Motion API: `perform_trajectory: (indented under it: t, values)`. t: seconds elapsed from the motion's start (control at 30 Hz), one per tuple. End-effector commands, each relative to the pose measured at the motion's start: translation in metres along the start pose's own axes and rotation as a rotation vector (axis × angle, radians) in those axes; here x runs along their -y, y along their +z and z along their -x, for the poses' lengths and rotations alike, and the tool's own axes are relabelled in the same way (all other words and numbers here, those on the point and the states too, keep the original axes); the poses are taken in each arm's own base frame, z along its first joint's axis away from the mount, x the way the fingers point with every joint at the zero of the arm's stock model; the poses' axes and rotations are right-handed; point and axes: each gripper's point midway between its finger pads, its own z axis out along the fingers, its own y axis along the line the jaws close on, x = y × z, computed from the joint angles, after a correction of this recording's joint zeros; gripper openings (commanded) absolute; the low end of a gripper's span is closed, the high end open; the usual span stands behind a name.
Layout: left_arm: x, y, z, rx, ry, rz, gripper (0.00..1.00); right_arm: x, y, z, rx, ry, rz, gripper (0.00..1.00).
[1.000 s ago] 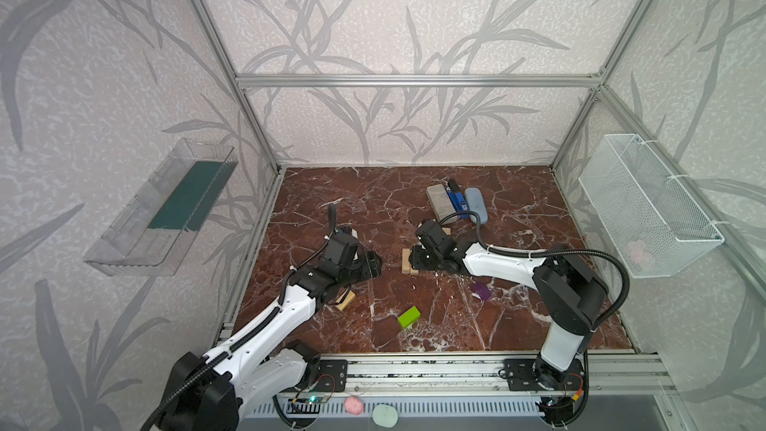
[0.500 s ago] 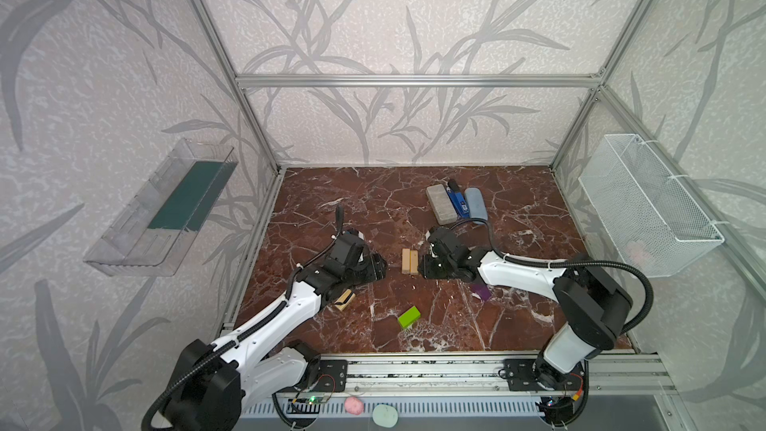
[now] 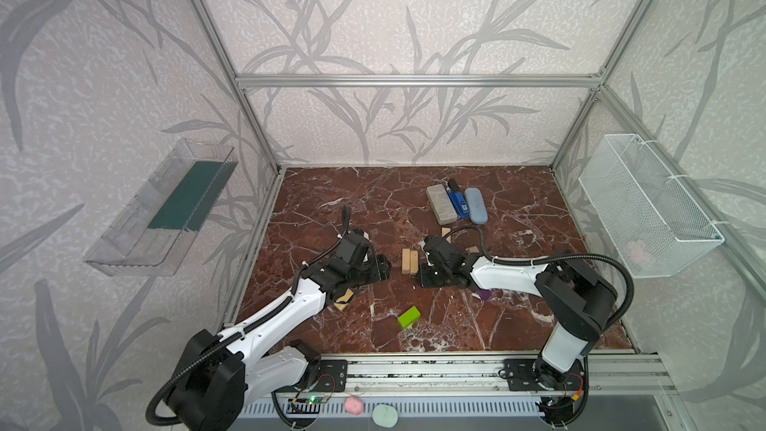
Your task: Build the wood block tower
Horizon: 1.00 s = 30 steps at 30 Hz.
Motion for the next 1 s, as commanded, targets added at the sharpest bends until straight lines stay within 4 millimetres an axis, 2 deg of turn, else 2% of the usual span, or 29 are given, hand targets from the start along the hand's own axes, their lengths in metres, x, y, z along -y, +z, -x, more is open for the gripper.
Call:
perform_trajectory:
  t: [0.0, 0.97]
  values:
    - [0.008, -0.005, 0.012, 0.037, 0.009, -0.007, 0.76, -0.001, 0.003, 0.002, 0.017, -0.019, -0.003, 0.23]
    - [0.007, -0.006, 0.014, 0.043, 0.017, 0.007, 0.76, -0.007, 0.005, 0.013, 0.039, -0.040, -0.003, 0.24]
